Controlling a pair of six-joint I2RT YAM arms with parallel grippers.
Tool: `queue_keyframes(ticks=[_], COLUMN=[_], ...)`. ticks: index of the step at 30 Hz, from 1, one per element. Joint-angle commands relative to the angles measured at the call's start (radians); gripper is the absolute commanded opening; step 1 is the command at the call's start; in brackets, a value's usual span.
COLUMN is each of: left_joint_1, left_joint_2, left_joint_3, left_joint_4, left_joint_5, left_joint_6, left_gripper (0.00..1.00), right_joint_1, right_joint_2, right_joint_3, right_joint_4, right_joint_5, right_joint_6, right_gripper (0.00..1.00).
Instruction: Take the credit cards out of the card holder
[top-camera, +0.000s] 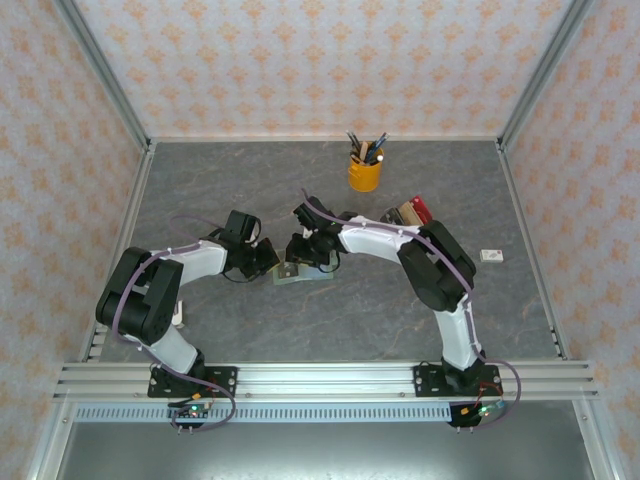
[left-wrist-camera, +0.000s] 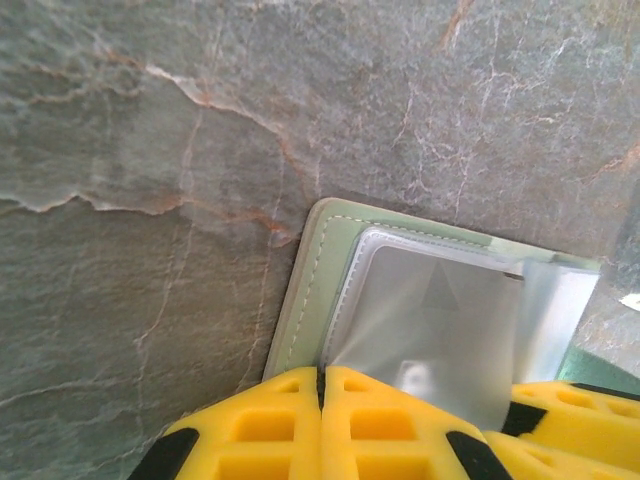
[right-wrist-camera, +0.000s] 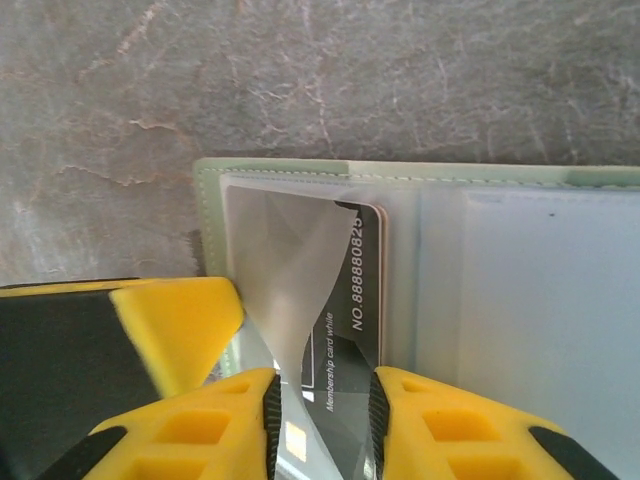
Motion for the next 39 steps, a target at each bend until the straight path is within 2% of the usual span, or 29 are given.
queue_keyframes(ticks=[1, 9, 17, 26, 34, 39], left_joint_1=[0.003, 0.005, 0.005, 0.005, 0.005, 0.004], left_joint_2=[0.079, 0.078, 0.081, 0.081, 0.080, 0.082], left_joint_3=[-0.061, -0.061, -0.058, -0.061, -0.066, -0.067], left_joint_4=[-0.114, -0.120, -0.122, -0.109, -0.110, -0.113], left_joint_5=[-0.085, -0.090, -0.091, -0.078, -0.082, -0.087], left_joint_6=[0.019, 0.021, 0.022, 0.021, 0.022, 0.025], left_gripper=[0.00, 0.00, 0.00, 0.00, 0.00, 0.00], right_joint_1=[0.011, 0.010, 0.011, 0.011, 0.002, -0.006], right_joint_2=[0.030, -0.012, 0.011, 0.046, -0.016, -0.068], right_joint_3=[0.039, 0.025, 0.034, 0.050, -0.045, -0.093], right_joint_4=[-0.041, -0.076, -0.071, -0.021, 0.183, 0.251], right_joint_5=[0.008, 0.128, 0.105, -0.013, -0.140, -0.155], right_joint_6=[-0.019, -0.017, -0.015, -0.011, 0.053, 0.069], right_gripper=[0.34, 0.34, 0.35, 0.34, 0.33, 0.32])
